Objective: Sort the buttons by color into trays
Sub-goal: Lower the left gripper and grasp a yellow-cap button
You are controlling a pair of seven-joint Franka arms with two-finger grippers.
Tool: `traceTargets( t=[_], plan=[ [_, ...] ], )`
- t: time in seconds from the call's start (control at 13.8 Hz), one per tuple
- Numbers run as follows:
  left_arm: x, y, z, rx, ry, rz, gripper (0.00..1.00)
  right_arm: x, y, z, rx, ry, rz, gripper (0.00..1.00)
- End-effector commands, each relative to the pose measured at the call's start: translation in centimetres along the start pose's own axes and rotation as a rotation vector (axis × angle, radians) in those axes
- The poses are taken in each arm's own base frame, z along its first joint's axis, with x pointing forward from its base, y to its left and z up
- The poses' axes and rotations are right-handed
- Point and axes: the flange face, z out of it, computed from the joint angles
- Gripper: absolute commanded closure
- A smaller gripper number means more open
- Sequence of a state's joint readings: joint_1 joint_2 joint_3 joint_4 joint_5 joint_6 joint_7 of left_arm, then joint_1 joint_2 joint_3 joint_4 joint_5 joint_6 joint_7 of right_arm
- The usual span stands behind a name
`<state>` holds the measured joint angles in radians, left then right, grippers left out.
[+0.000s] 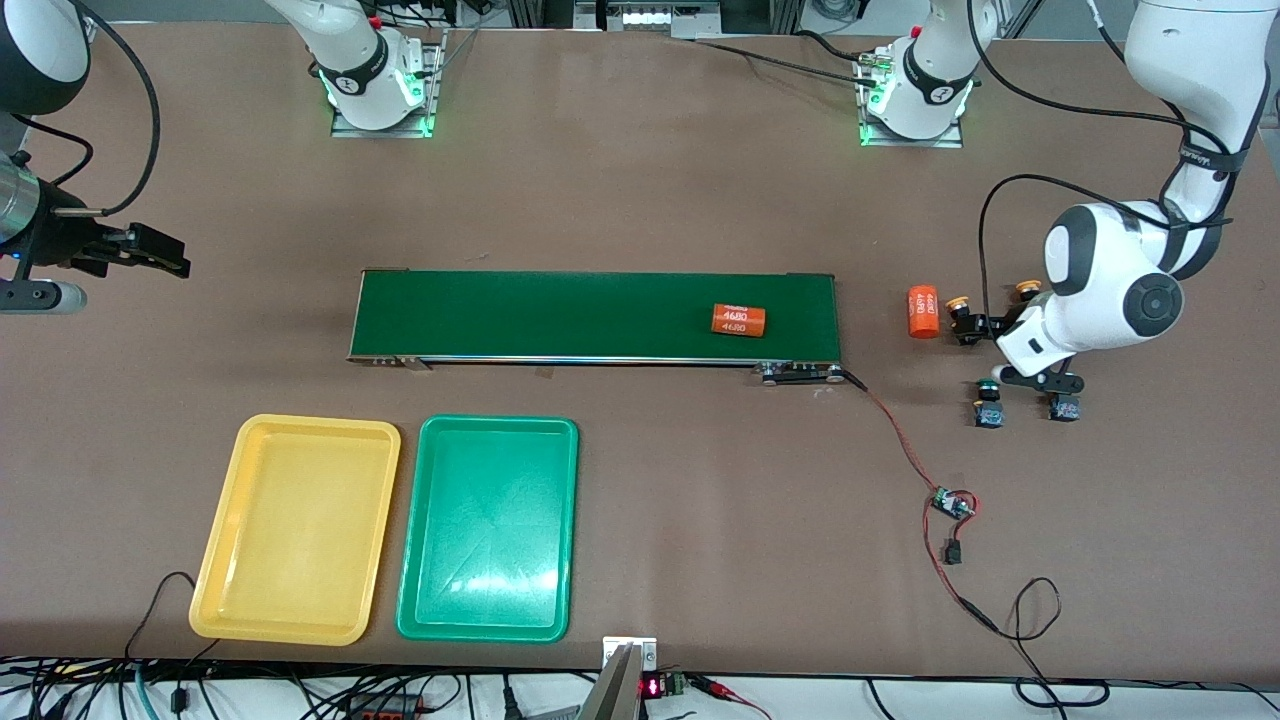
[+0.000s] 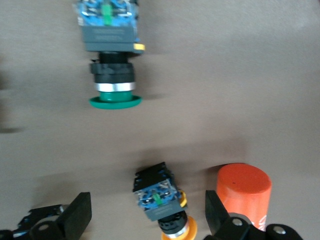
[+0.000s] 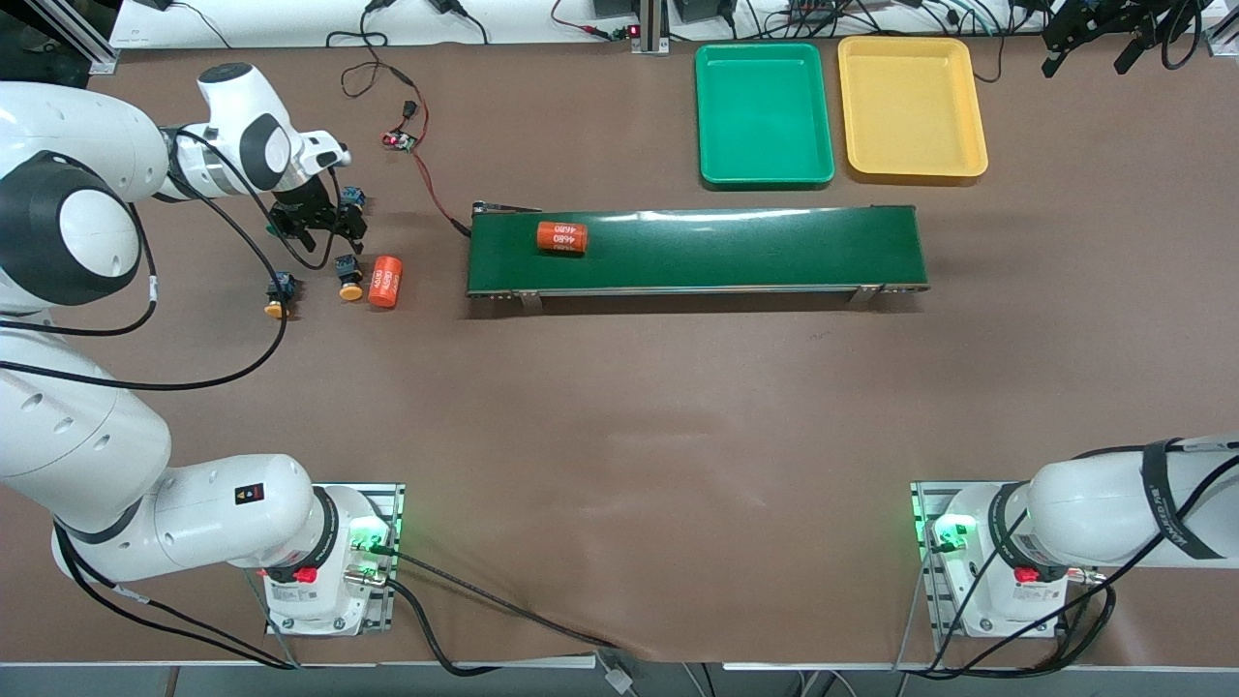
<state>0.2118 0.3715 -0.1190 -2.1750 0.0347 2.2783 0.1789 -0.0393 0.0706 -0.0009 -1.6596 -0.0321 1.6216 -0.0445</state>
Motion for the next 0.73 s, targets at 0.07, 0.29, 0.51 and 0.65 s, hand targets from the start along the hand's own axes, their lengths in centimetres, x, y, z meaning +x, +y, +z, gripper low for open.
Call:
traceTargets(
  t=[0.07, 0.29, 0.51, 0.65],
  plan=[
    [-0.2, 0.5, 0.3, -0.007, 0.004, 0.002, 0.00, 0.1, -0.1, -0.2, 0.014, 0.000, -0.012, 0.00],
    [-0.2, 0.5, 1.2, -0.012, -0.012, 0.004, 0.00, 0.1, -0.1, -0.2, 0.014, -0.001, -0.012, 0.00],
    [-0.2, 0.5, 1.9, -0.015, -0.023, 0.002, 0.01, 0.1, -0.1, -0.2, 0.014, -0.001, -0.012, 0.00],
    [-0.2, 0.5, 2.1, -0.016, -0.027, 0.005, 0.06, 0.1, -0.1, -0.2, 0.014, -0.001, -0.012, 0.00]
  ],
)
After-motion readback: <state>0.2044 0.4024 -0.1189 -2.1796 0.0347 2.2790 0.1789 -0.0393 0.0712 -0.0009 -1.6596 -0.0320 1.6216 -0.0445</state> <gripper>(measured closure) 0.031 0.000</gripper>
